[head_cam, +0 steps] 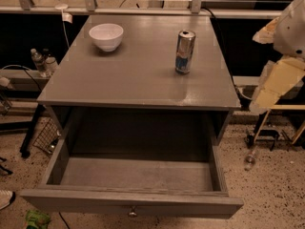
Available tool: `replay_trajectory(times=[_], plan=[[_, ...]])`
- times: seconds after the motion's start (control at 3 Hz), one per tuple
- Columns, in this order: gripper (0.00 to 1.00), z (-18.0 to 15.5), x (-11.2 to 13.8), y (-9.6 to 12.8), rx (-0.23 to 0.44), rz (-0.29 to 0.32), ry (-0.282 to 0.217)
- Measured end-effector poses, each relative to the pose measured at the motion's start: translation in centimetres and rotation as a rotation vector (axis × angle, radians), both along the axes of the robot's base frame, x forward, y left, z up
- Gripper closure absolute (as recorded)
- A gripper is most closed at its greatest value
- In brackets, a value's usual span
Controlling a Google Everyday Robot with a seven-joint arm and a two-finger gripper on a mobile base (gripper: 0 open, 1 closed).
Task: Place redbull can into top drawer
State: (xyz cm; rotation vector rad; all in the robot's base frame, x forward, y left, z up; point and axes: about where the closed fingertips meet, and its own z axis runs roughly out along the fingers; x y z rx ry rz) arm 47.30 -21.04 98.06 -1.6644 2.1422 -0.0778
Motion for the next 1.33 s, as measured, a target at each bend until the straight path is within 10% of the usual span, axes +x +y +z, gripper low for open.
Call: replay_trajectory(times=[0.67, 1.33], plan=[[0.00, -4.3, 11.4, 0.4, 0.311, -0.063, -0.063], [0.00, -5.2, 12.7, 1.0, 0.368, -0.081, -0.076]])
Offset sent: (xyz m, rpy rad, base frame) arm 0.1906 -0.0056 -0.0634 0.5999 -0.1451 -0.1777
